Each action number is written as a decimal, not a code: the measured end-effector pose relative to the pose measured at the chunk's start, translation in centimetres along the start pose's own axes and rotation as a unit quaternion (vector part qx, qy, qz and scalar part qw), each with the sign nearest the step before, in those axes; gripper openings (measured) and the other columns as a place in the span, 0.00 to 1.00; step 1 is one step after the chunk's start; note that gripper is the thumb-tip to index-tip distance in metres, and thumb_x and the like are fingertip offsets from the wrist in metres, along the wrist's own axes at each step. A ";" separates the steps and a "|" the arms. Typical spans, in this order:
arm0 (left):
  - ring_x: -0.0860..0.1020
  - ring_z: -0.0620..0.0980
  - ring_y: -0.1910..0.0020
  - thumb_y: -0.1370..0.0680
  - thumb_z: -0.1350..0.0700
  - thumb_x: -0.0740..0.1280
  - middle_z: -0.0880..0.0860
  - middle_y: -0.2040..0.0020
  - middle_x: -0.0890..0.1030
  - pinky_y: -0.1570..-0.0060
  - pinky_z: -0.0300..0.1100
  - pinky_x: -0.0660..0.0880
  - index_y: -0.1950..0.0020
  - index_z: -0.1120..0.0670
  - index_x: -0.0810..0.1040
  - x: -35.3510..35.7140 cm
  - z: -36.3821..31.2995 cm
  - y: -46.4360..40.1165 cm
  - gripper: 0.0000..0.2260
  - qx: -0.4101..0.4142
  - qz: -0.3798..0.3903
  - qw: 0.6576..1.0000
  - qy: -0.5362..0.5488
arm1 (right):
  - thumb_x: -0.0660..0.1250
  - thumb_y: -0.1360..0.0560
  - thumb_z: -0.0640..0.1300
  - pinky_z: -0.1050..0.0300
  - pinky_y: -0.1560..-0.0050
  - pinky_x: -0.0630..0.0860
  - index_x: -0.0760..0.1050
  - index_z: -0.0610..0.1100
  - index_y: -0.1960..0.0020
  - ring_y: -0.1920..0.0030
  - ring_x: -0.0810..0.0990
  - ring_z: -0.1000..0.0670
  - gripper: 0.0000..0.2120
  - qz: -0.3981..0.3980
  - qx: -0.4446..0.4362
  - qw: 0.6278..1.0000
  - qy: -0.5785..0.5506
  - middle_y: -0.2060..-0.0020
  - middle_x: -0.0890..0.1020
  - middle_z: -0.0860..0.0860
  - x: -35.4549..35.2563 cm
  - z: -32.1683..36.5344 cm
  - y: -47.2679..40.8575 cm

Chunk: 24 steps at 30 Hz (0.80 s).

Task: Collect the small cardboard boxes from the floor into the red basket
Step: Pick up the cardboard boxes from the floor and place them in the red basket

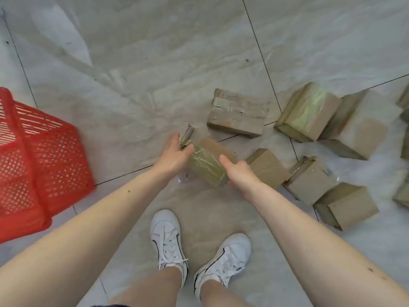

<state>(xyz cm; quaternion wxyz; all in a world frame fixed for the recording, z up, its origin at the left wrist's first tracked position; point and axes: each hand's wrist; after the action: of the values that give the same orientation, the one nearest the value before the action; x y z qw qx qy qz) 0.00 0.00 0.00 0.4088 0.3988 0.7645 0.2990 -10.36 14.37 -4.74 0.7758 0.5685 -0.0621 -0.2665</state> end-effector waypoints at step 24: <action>0.76 0.63 0.41 0.36 0.35 0.64 0.61 0.39 0.73 0.46 0.57 0.77 0.46 0.51 0.78 -7.1 -5.1 10.6 0.27 -0.039 -0.061 0.997 0.026 | 0.67 0.23 0.53 0.46 0.34 0.73 0.66 0.44 0.28 0.38 0.77 0.46 0.27 -0.106 -0.075 0.990 -0.061 0.35 0.77 0.47 -2.3 7.2 15.0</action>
<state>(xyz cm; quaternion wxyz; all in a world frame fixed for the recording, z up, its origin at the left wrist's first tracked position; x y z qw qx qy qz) 1.92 -1.44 13.54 0.4216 0.3275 0.7852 0.3139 -10.11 12.52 11.96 0.7781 0.4951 -0.0282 -0.3855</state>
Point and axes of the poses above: each hand's wrist, its own y-axis away from the middle knuckle, its own x-axis out of the palm, z = x × y
